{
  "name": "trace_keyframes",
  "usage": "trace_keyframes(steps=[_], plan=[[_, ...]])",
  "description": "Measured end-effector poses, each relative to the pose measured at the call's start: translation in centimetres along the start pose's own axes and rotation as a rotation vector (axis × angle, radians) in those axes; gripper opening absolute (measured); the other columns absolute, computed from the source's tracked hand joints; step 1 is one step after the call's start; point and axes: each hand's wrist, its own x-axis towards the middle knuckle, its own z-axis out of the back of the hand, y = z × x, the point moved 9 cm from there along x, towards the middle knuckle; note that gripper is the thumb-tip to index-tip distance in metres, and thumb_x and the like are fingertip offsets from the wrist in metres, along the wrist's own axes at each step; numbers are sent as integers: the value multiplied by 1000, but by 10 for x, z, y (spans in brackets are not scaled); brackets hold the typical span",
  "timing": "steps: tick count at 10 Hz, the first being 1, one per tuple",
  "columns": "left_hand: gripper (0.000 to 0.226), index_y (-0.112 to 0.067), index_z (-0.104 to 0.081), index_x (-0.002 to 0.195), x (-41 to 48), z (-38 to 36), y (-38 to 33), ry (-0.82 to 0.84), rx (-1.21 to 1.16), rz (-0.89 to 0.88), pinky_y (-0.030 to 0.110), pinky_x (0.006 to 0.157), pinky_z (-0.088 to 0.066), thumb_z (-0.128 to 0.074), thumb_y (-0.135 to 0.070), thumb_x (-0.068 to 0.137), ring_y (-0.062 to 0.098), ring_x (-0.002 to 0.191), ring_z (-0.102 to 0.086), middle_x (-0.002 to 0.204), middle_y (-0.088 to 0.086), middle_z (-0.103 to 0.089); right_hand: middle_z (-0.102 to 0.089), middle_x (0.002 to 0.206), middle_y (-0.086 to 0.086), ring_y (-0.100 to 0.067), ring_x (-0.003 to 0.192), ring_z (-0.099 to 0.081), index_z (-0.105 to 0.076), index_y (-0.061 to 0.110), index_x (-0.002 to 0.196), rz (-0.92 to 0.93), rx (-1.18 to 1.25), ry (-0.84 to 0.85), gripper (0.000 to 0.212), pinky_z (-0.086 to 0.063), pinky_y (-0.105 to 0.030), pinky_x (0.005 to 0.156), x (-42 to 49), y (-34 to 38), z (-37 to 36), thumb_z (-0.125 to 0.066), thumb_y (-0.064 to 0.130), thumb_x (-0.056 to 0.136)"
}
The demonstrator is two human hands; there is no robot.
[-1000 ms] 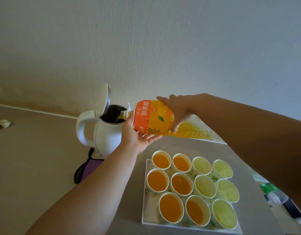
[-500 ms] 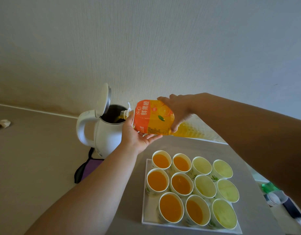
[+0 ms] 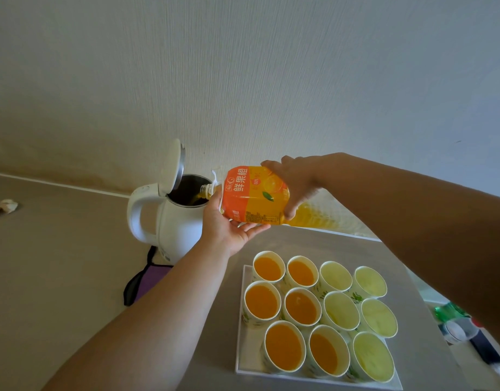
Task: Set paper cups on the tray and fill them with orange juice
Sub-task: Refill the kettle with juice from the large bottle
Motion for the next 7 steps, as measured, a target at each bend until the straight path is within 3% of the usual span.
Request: trace_keyframes(steps=[7], plan=[[65, -16, -48, 135, 1, 0, 0, 5, -9, 2, 61, 76, -53, -51, -60, 87, 46, 110, -57, 126, 22, -56, -32, 140, -10, -32, 126, -42, 6, 29, 150, -2, -2, -3, 131, -44, -45, 97, 0, 0, 1, -83, 54, 58]])
